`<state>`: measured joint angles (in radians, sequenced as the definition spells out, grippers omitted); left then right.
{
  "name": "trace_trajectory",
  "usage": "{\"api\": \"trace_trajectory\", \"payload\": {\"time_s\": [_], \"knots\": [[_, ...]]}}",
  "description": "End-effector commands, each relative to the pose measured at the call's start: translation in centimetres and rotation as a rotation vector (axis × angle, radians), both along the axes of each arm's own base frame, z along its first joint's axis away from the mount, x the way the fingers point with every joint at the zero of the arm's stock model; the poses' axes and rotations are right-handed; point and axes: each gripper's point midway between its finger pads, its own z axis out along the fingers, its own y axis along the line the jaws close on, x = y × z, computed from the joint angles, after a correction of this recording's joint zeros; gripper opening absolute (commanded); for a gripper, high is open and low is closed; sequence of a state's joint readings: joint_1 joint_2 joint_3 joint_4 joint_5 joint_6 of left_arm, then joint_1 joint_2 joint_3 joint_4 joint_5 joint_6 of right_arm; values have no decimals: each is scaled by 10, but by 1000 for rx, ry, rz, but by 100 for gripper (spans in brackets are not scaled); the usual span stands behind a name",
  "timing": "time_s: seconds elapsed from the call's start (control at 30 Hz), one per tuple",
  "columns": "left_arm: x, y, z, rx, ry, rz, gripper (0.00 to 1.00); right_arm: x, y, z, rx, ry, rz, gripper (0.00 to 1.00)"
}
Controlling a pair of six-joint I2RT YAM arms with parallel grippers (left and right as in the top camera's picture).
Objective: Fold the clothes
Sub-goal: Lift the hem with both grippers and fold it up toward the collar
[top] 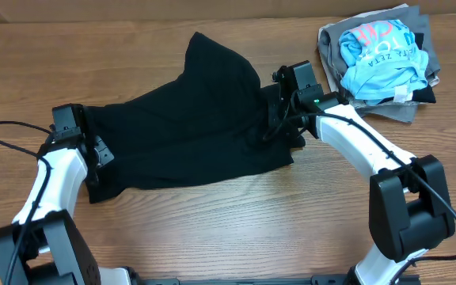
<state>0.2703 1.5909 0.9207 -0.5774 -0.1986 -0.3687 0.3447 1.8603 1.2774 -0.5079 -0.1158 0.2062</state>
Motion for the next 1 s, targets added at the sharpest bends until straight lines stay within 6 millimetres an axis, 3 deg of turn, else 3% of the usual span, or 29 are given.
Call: {"api": "trace_trajectory", "payload": {"time_s": [0.0,0.07,0.1,0.17,0.2,0.3,0.33,0.47,0.57,0.63,0.83,0.97], "knots": [[-1,5,-10,12,12,32,6,11,1,8,1,-45,14,6],[4,7,-10,17,-8,31,8,13,1,9,4,-53,15,18],[7,8,-9,21,-19,31,12,14,2,10,6,-60,15,29],[14,10,-6,28,-49,31,38,16,3,12,3,-72,24,52],[17,10,-5,31,-61,31,57,16,3,12,3,-75,27,61],[23,12,-1,41,-84,23,93,16,1,17,0,-64,23,78],[24,13,1,45,-84,12,98,16,0,21,-3,-57,21,82],[30,14,20,58,-58,-42,100,10,-9,48,-18,-14,7,91],[33,12,44,38,-26,-69,100,-1,-22,70,-32,46,-19,92],[35,5,59,-4,-17,-87,100,-12,-28,75,-34,101,-37,93],[50,-28,104,-160,-66,-225,100,-48,-41,42,-68,268,-44,95],[58,-35,113,-188,-104,-254,100,-60,-46,7,-71,311,-90,93]]}}
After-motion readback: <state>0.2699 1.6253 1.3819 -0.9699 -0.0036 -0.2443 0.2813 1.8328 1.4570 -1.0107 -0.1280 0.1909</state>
